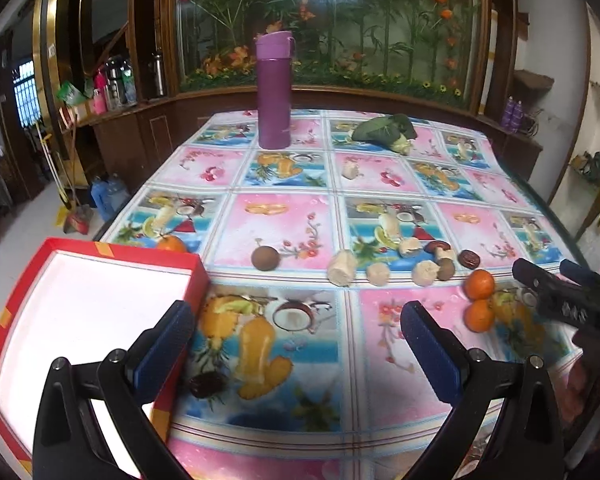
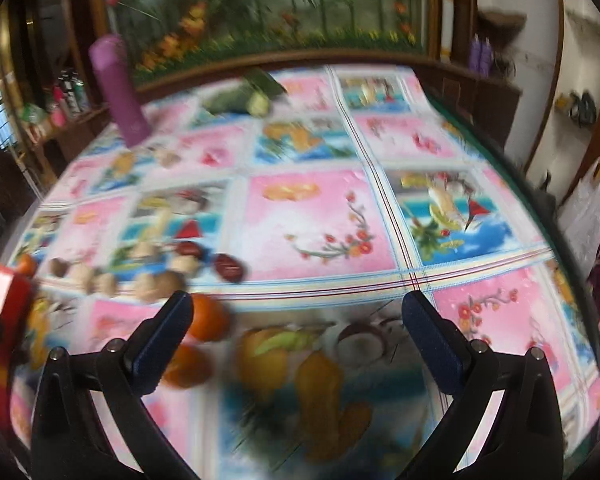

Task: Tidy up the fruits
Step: 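Grasp a tan cube with the left tool while the right tool grasps an orange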

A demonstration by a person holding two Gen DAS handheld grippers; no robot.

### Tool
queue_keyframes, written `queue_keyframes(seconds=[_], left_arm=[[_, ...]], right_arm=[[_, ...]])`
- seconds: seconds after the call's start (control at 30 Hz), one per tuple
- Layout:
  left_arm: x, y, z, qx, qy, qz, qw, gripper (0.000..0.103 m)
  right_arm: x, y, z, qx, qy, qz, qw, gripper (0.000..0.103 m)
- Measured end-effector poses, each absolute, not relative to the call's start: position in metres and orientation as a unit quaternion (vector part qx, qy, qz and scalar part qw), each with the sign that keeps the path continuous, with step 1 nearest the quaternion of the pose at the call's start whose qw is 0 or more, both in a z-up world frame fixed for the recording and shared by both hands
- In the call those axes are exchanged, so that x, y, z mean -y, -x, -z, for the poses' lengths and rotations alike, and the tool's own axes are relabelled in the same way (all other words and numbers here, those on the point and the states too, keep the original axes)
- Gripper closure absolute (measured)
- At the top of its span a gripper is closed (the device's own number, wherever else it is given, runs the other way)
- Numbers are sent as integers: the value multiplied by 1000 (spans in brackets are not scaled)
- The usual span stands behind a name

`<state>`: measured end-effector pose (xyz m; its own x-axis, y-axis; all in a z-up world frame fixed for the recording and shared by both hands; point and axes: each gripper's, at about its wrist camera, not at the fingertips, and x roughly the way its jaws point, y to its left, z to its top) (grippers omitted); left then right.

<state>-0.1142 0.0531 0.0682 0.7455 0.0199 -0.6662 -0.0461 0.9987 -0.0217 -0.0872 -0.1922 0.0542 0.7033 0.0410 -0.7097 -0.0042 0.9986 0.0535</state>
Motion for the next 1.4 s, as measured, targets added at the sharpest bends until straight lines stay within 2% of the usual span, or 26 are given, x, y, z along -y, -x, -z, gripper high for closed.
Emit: queue_keyframes(seconds=[0.13, 0.33, 1.4], left_arm=[[-54, 116, -68, -358, 18, -22, 933, 0], [-58, 116, -71, -356, 27, -25, 934, 0], [-63, 93, -51, -397, 4, -34, 917, 0]], right_arm=[[174, 105, -75, -358, 7, -26, 933, 0], [170, 111, -80, -371, -3, -46, 928, 0], [161, 115, -57, -411, -8, -81, 908, 0]])
